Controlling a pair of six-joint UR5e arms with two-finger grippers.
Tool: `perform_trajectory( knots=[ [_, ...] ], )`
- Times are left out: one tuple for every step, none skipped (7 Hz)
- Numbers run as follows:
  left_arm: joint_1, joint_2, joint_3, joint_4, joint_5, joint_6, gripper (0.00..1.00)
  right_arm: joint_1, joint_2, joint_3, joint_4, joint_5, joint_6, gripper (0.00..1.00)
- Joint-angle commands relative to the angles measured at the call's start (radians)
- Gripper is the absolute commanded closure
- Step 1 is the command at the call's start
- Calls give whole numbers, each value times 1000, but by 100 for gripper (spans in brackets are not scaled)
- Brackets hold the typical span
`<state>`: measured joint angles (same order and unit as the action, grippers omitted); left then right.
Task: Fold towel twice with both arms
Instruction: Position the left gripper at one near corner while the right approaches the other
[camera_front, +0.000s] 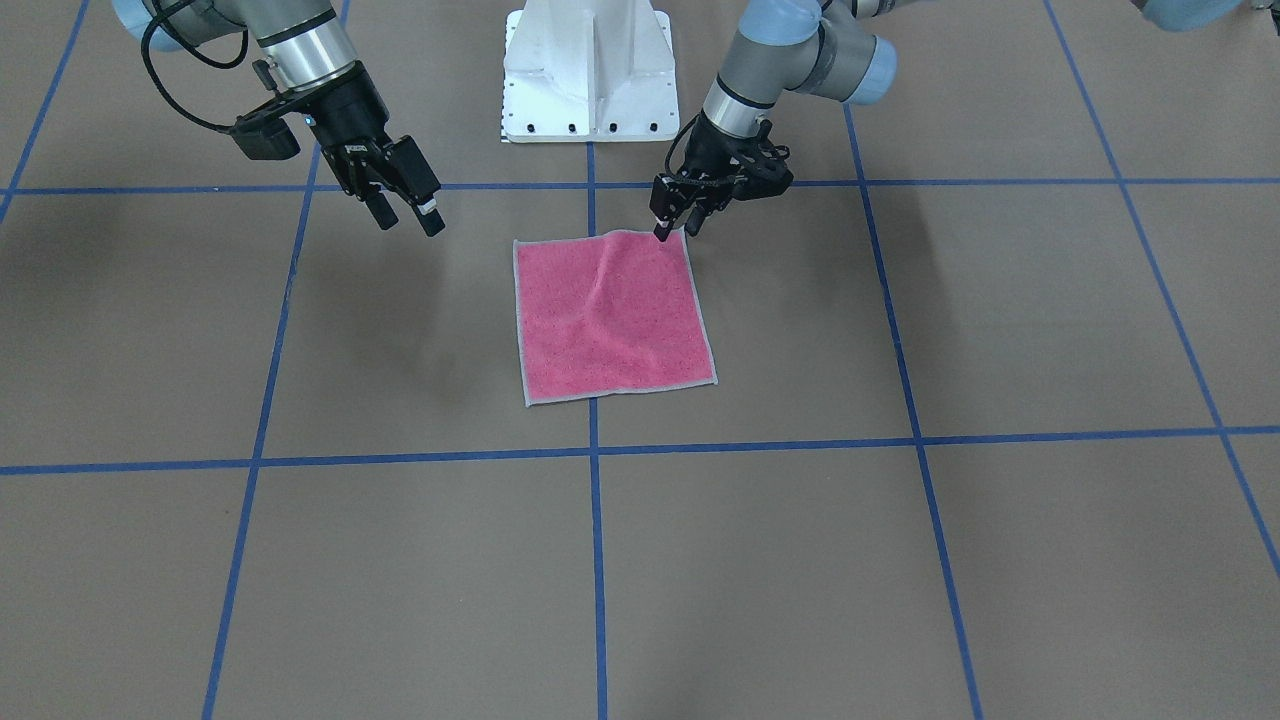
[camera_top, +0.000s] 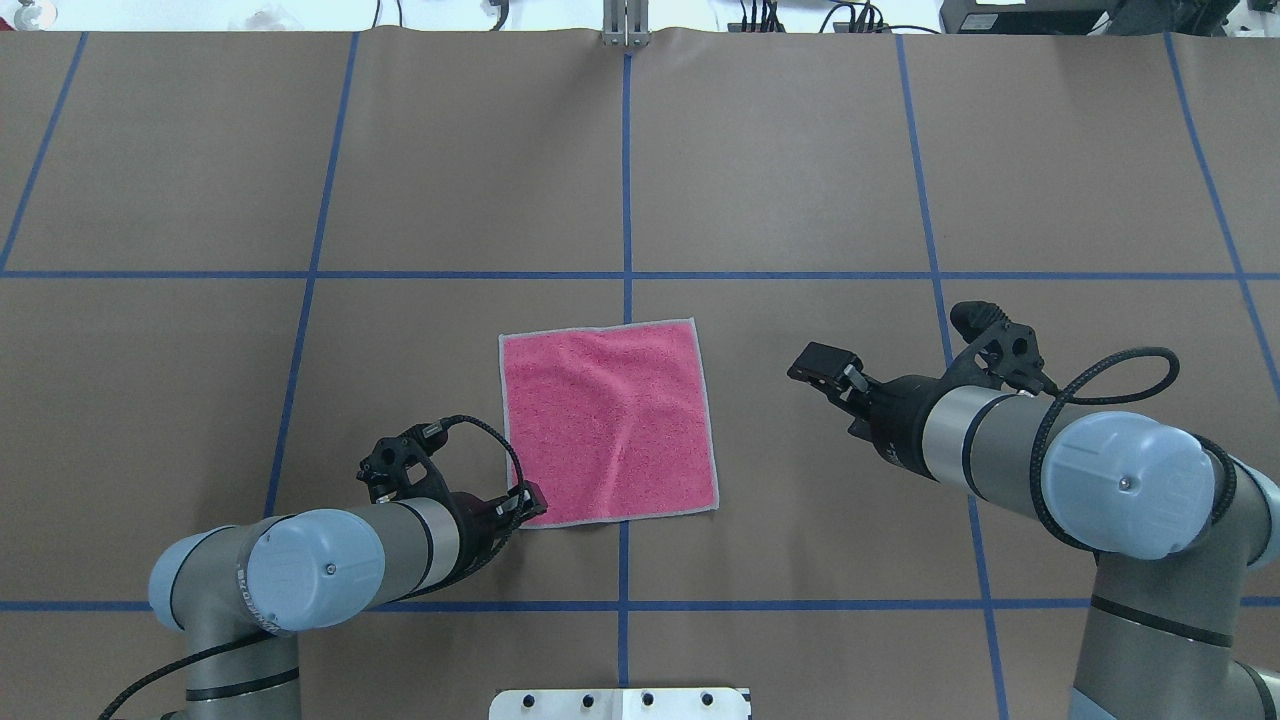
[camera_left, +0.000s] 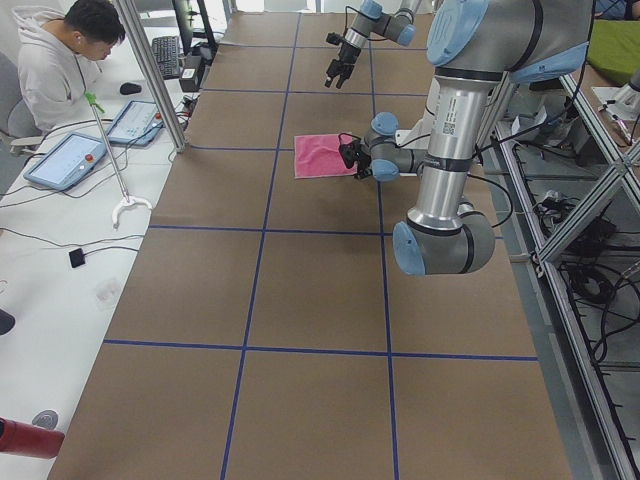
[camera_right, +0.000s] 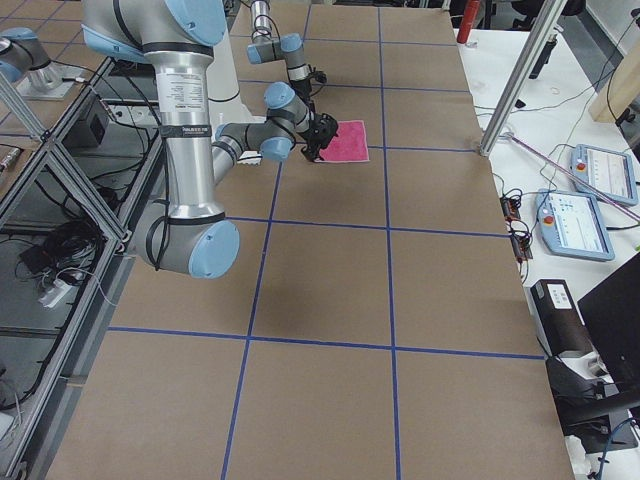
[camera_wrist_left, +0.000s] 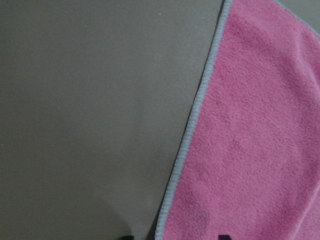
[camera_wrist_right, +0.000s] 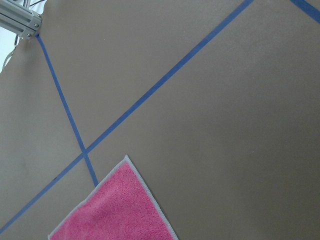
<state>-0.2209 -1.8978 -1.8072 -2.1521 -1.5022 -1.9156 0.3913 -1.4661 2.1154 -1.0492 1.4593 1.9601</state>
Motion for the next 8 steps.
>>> perform_trajectory(
  knots=[
    [0, -6, 2, 0, 0, 6, 63, 0, 1, 0, 0, 0, -1, 2],
    [0, -6, 2, 0, 0, 7, 63, 0, 1, 0, 0, 0, -1, 2],
    [0, -6, 2, 0, 0, 7, 68, 0, 1, 0, 0, 0, -3, 2],
    [-3, -6, 2, 0, 0, 9, 70, 0, 1, 0, 0, 0, -3, 2],
    [-6, -4, 0, 0, 0, 9, 82, -2, 1, -2, 0, 0, -3, 2],
    [-6, -4, 0, 0, 0, 9, 100, -8, 1, -6, 0, 0, -6, 1],
    [-6, -4, 0, 0, 0, 10, 100, -31, 6, -15, -5, -19, -7, 1],
    [-8, -4, -1, -2, 0, 10, 100, -51, 39, -55, -8, -63, -7, 1]
  ],
)
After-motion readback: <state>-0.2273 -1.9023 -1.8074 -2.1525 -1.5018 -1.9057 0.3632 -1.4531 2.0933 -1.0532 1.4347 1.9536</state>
